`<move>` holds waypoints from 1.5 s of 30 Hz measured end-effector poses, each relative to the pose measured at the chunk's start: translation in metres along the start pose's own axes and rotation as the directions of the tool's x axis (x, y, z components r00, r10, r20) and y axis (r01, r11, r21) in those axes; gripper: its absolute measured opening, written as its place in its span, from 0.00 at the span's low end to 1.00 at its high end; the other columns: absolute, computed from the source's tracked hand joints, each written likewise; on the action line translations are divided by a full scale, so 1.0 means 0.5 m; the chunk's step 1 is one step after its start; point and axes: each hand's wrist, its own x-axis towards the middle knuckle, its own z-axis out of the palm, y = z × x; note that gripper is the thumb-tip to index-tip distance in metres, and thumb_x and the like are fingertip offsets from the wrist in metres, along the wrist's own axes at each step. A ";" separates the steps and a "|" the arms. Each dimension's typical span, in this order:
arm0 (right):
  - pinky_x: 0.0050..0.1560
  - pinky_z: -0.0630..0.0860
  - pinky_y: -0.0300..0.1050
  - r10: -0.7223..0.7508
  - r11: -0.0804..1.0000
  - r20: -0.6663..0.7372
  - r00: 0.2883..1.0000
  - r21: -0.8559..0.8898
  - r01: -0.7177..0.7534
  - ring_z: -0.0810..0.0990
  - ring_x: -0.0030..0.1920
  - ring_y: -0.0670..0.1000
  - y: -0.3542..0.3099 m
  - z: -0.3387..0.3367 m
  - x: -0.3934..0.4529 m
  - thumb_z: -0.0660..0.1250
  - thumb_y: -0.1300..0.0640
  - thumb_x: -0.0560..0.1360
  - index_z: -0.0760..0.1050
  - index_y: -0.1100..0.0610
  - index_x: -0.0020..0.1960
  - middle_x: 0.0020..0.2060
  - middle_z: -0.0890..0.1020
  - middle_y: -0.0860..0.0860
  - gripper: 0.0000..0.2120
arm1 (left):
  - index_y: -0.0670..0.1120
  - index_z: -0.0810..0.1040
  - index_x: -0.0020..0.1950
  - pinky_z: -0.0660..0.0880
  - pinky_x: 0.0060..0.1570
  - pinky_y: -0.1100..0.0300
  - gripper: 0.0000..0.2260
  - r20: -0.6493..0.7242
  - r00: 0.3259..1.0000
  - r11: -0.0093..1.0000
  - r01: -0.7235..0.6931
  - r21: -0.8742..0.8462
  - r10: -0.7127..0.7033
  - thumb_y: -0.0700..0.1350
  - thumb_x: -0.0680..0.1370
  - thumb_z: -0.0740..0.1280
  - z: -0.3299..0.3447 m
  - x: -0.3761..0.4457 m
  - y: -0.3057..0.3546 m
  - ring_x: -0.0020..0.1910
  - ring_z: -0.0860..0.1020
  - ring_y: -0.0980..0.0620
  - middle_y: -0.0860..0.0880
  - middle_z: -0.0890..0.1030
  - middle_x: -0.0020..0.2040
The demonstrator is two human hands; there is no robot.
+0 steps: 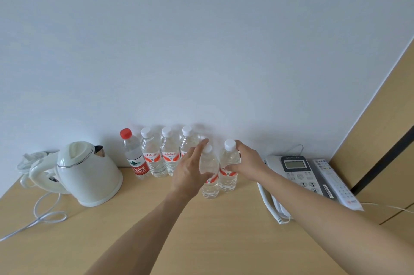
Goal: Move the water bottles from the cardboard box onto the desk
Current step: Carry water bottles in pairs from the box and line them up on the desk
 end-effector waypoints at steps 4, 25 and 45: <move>0.52 0.74 0.44 -0.038 0.998 -0.050 0.998 -0.046 0.036 0.78 0.56 0.50 -0.012 -0.003 -0.007 0.79 0.57 0.67 0.72 0.50 0.65 0.55 0.81 0.47 0.29 | 0.53 0.66 0.72 0.77 0.43 0.53 0.39 0.033 0.999 0.993 -0.017 0.118 0.014 0.44 0.67 0.82 -0.005 0.010 0.009 0.47 0.79 0.49 0.51 0.77 0.61; 0.50 0.75 0.49 -0.035 0.998 -0.162 0.986 -0.054 0.027 0.78 0.52 0.54 -0.030 0.007 -0.029 0.79 0.56 0.68 0.71 0.57 0.60 0.52 0.81 0.51 0.26 | 0.48 0.59 0.69 0.71 0.29 0.53 0.33 0.041 0.997 0.853 0.038 0.521 -0.069 0.44 0.72 0.77 0.010 0.129 0.036 0.37 0.79 0.42 0.46 0.73 0.50; 0.54 0.77 0.49 -0.016 1.000 -0.254 0.967 0.005 0.018 0.80 0.54 0.52 -0.009 0.002 -0.003 0.79 0.60 0.67 0.72 0.56 0.60 0.54 0.82 0.50 0.26 | 0.47 0.62 0.73 0.78 0.32 0.51 0.29 0.080 0.996 0.833 -0.071 0.548 0.032 0.43 0.76 0.73 0.002 0.152 0.023 0.35 0.78 0.41 0.45 0.74 0.54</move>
